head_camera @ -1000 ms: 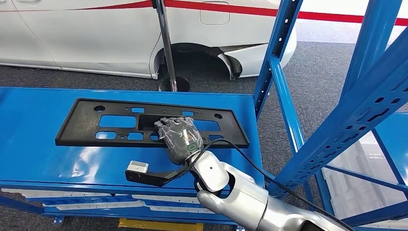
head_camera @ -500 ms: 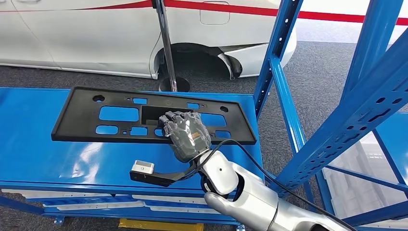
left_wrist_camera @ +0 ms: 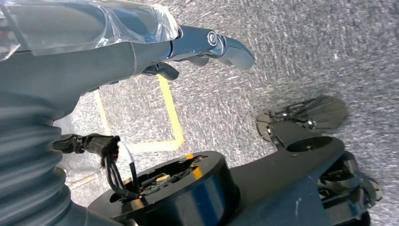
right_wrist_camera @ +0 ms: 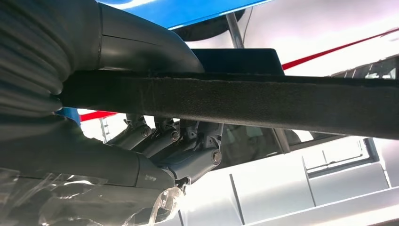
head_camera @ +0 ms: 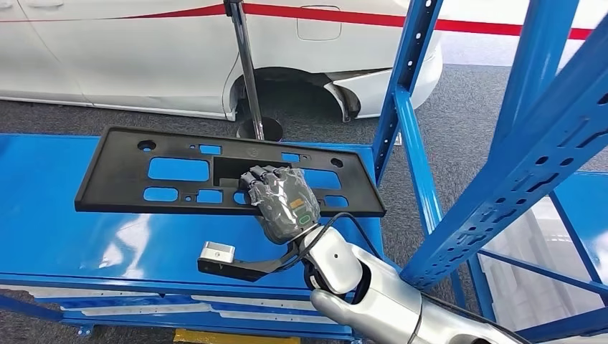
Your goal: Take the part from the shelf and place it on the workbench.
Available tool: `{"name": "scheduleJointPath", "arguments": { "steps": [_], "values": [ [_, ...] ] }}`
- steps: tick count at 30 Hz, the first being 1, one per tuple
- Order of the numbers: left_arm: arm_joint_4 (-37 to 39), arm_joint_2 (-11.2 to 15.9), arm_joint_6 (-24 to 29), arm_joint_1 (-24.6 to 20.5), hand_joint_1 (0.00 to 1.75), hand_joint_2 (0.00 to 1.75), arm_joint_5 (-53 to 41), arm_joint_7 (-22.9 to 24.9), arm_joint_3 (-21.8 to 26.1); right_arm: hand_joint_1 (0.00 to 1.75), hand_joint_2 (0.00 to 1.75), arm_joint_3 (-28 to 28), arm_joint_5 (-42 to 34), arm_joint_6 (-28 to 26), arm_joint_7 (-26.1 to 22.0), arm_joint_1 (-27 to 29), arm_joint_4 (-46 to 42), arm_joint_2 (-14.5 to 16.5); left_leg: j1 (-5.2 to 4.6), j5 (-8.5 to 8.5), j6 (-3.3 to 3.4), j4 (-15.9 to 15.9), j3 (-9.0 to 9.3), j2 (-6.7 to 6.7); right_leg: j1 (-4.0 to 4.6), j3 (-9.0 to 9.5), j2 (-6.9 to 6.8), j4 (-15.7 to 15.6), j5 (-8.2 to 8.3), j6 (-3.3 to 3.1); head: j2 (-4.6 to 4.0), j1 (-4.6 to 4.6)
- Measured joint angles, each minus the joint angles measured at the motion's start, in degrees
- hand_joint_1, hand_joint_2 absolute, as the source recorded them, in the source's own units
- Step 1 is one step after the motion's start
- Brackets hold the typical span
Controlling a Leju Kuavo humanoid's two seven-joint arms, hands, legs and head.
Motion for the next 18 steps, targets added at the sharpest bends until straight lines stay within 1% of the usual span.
{"name": "scheduleJointPath", "arguments": {
  "steps": [1, 2, 3, 4, 5, 6, 8, 9, 10, 11, 12, 13, 14, 15, 17, 18],
  "values": [
    [0.02, 0.05, 0.00, -0.02, 0.00, 1.75, 0.00, 0.02, 0.00, 1.75, 1.75, -0.06, -0.01, 0.01, 0.01, 0.02, -0.11, -0.05, 0.00, 0.02, -0.49, -0.12, 0.00, -0.01, 0.26, 0.14, 0.19, -0.50, -0.14, -0.46, 0.00, -0.01],
    [0.02, 0.05, 0.00, -0.05, 0.00, 1.75, 0.00, 0.03, 0.00, 1.75, 1.75, -0.13, -0.02, 0.02, 0.05, 0.06, -0.19, -0.08, 0.08, 0.08, -0.94, -0.29, 0.03, -0.02, 0.51, -0.03, 0.29, -0.40, -0.12, -1.12, 0.00, -0.03],
    [0.02, 0.06, 0.00, -0.09, 0.00, 1.75, -0.01, 0.03, 0.00, 1.75, 1.75, -0.18, -0.04, 0.03, 0.09, 0.13, -0.28, 0.00, 0.25, 0.00, -1.31, -0.35, -0.01, -0.03, 0.52, -0.07, 0.24, -0.39, -0.11, -1.69, 0.00, -0.05],
    [0.03, 0.07, 0.00, -0.15, 0.00, 1.75, -0.03, 0.03, -0.01, 1.75, 1.75, -0.22, -0.06, 0.04, 0.11, 0.20, -0.39, 0.14, 0.35, -0.44, -1.53, 0.17, -0.27, 0.02, 0.51, -0.01, 0.14, -0.46, -0.09, -2.26, 0.00, -0.08],
    [0.03, 0.08, 0.00, -0.22, 0.00, 1.75, -0.05, 0.04, -0.01, 1.75, 1.75, -0.23, -0.08, 0.08, 0.11, 0.25, -0.55, 0.31, 0.35, -1.52, -1.59, 1.92, -1.10, 0.06, 0.48, 0.10, -0.07, -0.59, -0.06, -2.86, 0.00, -0.18],
    [0.04, 0.09, 0.00, -0.30, 0.00, 1.75, -0.06, 0.03, -0.01, 1.75, 1.75, -0.23, -0.09, 0.13, 0.08, 0.29, -0.70, 0.49, 0.21, -3.23, -1.50, 5.13, -2.64, 0.10, 0.51, 0.20, -0.35, -0.68, -0.07, -3.38, 0.00, -0.32],
    [0.04, 0.12, -0.01, -0.63, 0.00, 1.75, -0.06, 0.00, 0.01, 1.75, 1.75, -0.25, -0.13, 0.31, 0.03, 0.35, -0.82, 0.57, -0.31, -7.10, -1.22, 14.01, -6.82, 0.13, 1.05, 0.24, -1.14, -0.67, -0.23, -4.04, 0.00, -0.55],
    [0.04, 0.13, -0.02, -0.80, 0.00, 1.75, -0.05, -0.01, 0.01, 1.75, 1.75, -0.25, -0.16, 0.40, 0.02, 0.37, -0.82, 0.56, -0.51, -8.10, -1.11, 17.28, -8.38, 0.14, 1.33, 0.26, -1.42, -0.65, -0.28, -4.15, 0.00, -0.59],
    [0.04, 0.13, -0.02, -0.93, 0.00, 1.75, -0.06, 0.04, 0.01, 1.75, 1.75, -0.26, -0.20, 0.48, -0.01, 0.39, -0.83, 0.49, -0.63, -7.99, -0.98, 18.38, -8.86, 0.15, 1.59, 0.29, -1.62, -0.62, -0.31, -4.21, 0.00, -0.59],
    [0.04, 0.13, -0.02, -0.94, 0.00, 1.75, -0.09, 0.11, 0.01, 1.75, 1.75, -0.28, -0.25, 0.51, -0.02, 0.39, -0.83, 0.42, -0.67, -6.83, -0.84, 17.06, -8.15, 0.16, 1.73, 0.34, -1.64, -0.54, -0.35, -4.20, 0.00, -0.59],
    [0.04, 0.13, -0.03, -0.84, 0.00, 1.75, -0.13, 0.22, -0.01, 1.75, 1.75, -0.32, -0.34, 0.54, -0.03, 0.39, -0.84, 0.35, -0.63, -4.88, -0.76, 13.63, -6.45, 0.17, 1.78, 0.36, -1.53, -0.34, -0.46, -4.12, 0.00, -0.58],
    [0.04, 0.12, -0.04, -0.67, 0.00, 1.75, -0.16, 0.33, -0.02, 1.75, 1.75, -0.36, -0.42, 0.54, -0.04, 0.38, -0.84, 0.29, -0.58, -3.30, -0.78, 9.73, -4.51, 0.14, 1.86, 0.29, -1.35, -0.04, -0.63, -3.96, 0.00, -0.59],
    [0.04, 0.09, -0.07, -0.52, 0.00, 1.75, -0.18, 0.40, -0.04, 1.75, 1.75, -0.40, -0.50, 0.54, -0.04, 0.37, -0.87, 0.25, -0.54, -2.22, -0.74, 6.30, -2.87, 0.09, 2.00, 0.02, -1.10, 0.53, -0.85, -3.75, 0.00, -0.64],
    [0.04, 0.05, -0.10, -0.36, 0.00, 1.75, -0.17, 0.45, -0.07, 1.75, 1.75, -0.45, -0.56, 0.54, -0.05, 0.37, -0.90, 0.20, -0.52, -1.71, -0.63, 4.12, -1.90, 0.06, 2.13, -0.31, -0.87, 0.96, -0.99, -3.57, 0.00, -0.65],
    [0.04, -0.01, -0.16, -0.21, 0.00, 1.75, -0.15, 0.47, -0.08, 1.75, 1.75, -0.53, -0.60, 0.54, -0.08, 0.39, -0.97, 0.09, -0.71, -1.84, -0.20, 3.20, -1.66, 0.02, 2.35, -0.88, -0.55, 1.47, -1.00, -3.38, 0.00, -0.59],
    [0.04, -0.05, -0.19, -0.18, 0.00, 1.75, -0.14, 0.47, -0.08, 1.75, 1.75, -0.55, -0.62, 0.54, -0.10, 0.41, -0.98, 0.03, -0.70, -1.75, 0.05, 3.26, -1.72, 0.06, 2.26, -0.96, -0.53, 1.52, -1.05, -3.27, 0.00, -0.51]
  ]
}}
